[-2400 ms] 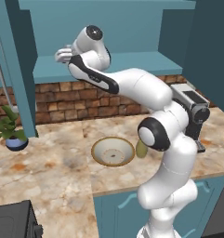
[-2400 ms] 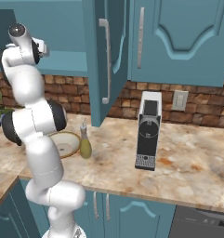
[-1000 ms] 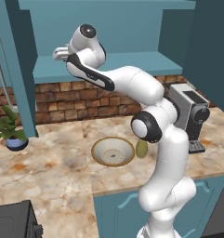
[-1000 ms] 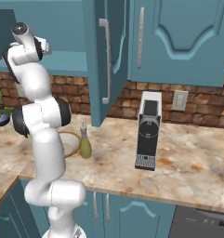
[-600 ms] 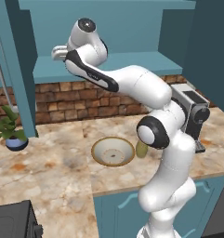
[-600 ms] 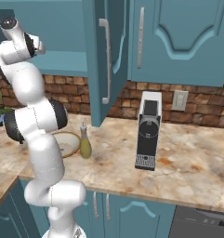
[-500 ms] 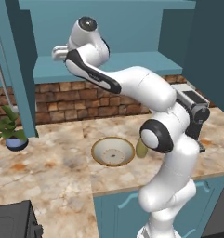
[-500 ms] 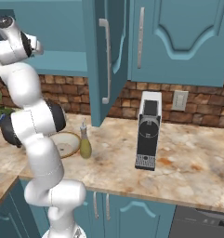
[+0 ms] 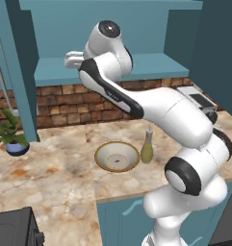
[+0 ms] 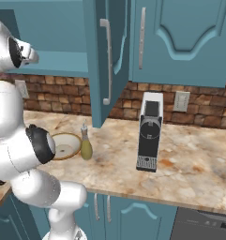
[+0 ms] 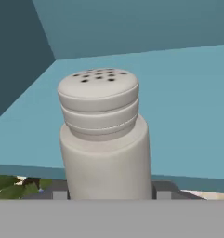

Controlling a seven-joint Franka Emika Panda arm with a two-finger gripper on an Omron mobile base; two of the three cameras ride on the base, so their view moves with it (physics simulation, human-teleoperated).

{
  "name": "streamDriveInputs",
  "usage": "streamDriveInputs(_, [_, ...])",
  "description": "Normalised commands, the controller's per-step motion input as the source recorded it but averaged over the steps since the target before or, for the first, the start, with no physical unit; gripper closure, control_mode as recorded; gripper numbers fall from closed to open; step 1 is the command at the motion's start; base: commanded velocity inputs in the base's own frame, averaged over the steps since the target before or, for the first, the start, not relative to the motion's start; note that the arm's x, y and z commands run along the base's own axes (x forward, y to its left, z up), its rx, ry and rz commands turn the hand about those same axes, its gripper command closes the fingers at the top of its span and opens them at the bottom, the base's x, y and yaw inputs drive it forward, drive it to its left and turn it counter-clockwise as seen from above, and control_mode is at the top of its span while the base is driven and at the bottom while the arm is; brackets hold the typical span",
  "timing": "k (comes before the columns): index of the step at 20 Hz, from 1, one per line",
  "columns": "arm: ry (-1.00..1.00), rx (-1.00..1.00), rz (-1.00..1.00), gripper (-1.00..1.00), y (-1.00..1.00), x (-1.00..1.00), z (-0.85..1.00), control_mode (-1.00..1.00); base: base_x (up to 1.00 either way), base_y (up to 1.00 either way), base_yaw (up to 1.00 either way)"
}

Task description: Retrieve the bottle and the shaker from the cabinet and place them next to the mixing bowl on the counter. Then add garlic from the fridge to the mixing bowl.

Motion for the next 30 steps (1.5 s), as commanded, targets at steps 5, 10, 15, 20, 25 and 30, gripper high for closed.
streamDriveInputs(5, [0.00,0.07,-0.11,1.00,-0.31,-1.00,-0.18,-1.00,0.00,0.00,0.00])
streamDriveInputs(10, [0.01,0.03,-0.12,1.00,-0.14,-0.81,-0.39,-1.00,0.00,0.00,0.00])
streamDriveInputs(15, [0.08,0.00,-0.10,1.00,0.00,-0.40,-0.48,-1.00,0.00,0.00,0.00])
streamDriveInputs(20, [0.01,-0.01,-0.08,1.00,0.00,-0.01,-0.82,-1.00,0.00,0.00,0.00])
streamDriveInputs(25, [0.00,-0.03,-0.09,1.00,0.02,0.14,-0.97,-1.00,0.00,0.00,0.00])
streamDriveInputs(30, [0.00,-0.06,-0.13,1.00,0.09,0.39,-0.76,-1.00,0.00,0.00,0.00])
